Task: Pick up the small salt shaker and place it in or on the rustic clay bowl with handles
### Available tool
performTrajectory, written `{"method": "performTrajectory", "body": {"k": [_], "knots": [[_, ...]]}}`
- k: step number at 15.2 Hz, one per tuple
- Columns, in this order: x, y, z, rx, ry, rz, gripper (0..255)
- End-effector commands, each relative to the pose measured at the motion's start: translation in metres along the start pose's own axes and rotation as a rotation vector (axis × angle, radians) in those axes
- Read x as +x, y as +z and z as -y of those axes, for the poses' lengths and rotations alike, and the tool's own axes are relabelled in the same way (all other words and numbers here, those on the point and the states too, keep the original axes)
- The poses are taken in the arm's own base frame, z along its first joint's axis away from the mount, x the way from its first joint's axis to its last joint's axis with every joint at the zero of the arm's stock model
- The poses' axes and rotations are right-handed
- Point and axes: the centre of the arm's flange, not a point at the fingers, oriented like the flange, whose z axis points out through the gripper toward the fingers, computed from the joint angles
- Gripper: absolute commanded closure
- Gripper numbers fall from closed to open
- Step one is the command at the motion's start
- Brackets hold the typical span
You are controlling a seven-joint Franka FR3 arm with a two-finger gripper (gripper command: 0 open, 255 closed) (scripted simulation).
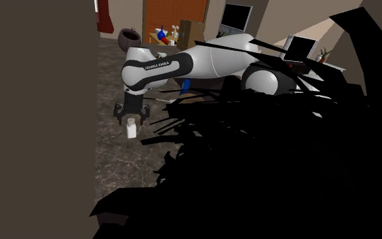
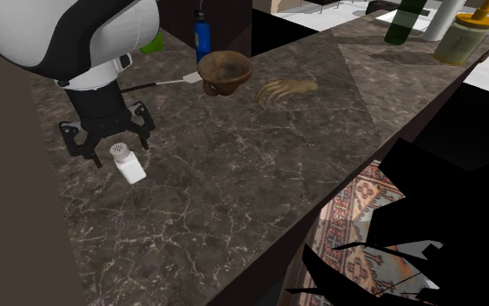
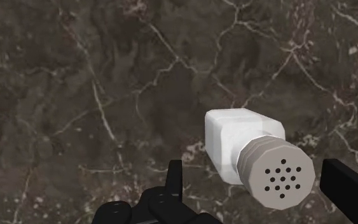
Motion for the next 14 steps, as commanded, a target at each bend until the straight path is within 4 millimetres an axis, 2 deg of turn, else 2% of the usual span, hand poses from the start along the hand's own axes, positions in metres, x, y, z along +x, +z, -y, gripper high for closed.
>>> {"method": "performTrajectory", "body": {"k": [1, 2, 11, 14], "knots": [[0.000, 0.000, 0.000, 0.000, 0.000, 0.000, 0], [0.000, 0.000, 0.000, 0.000, 0.000, 0.000, 255], [0.000, 0.000, 0.000, 0.000, 0.000, 0.000, 255], [-0.001, -0.016, 0.002, 0.000, 0.000, 0.000, 255]]}}
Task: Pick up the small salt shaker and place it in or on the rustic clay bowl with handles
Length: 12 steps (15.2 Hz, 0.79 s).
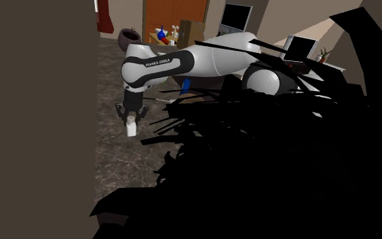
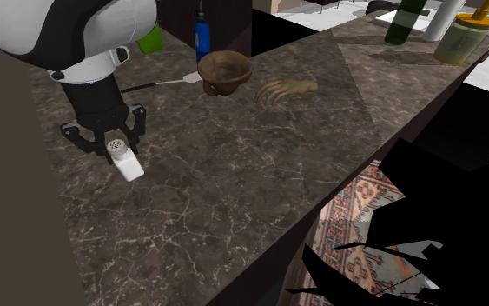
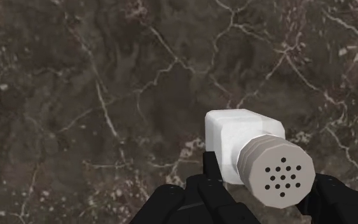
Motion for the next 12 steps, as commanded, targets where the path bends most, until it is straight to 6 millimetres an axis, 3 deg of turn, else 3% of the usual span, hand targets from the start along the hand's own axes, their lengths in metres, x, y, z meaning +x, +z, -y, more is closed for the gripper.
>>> {"method": "performTrajectory", "body": {"k": [1, 12], "knots": [[-0.001, -0.010, 0.001, 0.000, 0.000, 0.000, 255], [-0.006, -0.067, 0.007, 0.000, 0.000, 0.000, 255]]}}
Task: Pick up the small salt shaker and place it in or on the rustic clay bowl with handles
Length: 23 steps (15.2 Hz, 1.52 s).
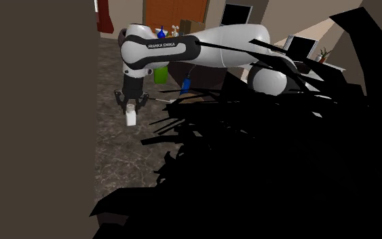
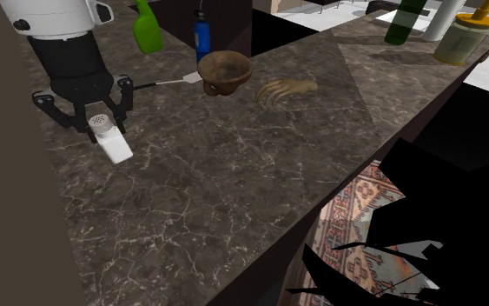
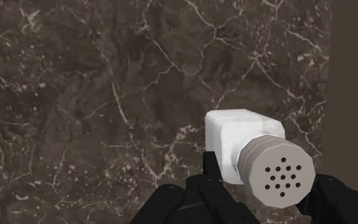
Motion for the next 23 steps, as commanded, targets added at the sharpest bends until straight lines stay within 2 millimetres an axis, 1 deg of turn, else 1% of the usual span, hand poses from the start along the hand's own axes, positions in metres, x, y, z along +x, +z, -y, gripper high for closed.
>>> {"method": "performTrajectory", "body": {"k": [1, 17, 18, 23], "knots": [[0.000, -0.011, 0.000, 0.000, 0.000, 0.001, 255], [-0.008, -0.094, 0.009, 0.000, 0.000, 0.001, 255], [-0.008, -0.097, 0.009, 0.000, 0.000, 0.000, 255], [0.017, -0.108, -0.050, 0.000, 0.000, 0.001, 255]]}}
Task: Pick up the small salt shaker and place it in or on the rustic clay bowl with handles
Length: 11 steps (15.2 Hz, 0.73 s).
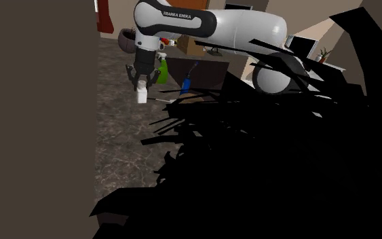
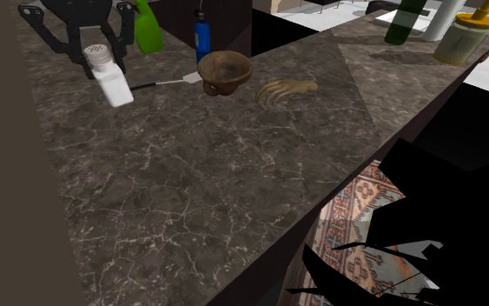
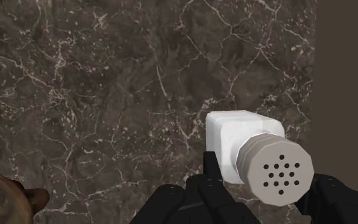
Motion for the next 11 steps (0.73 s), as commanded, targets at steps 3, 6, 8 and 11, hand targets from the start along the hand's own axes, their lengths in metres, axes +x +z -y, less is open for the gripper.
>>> {"method": "performTrajectory", "body": {"k": [3, 6, 8, 11], "knots": [[0.019, -0.009, -0.049, 0.000, -0.001, 0.000, 255], [0.034, -0.016, -0.085, 0.000, -0.001, 0.000, 255], [0.045, -0.020, -0.109, 0.000, -0.001, 0.000, 255], [0.060, -0.027, -0.144, 0.000, -0.001, 0.000, 255]]}}
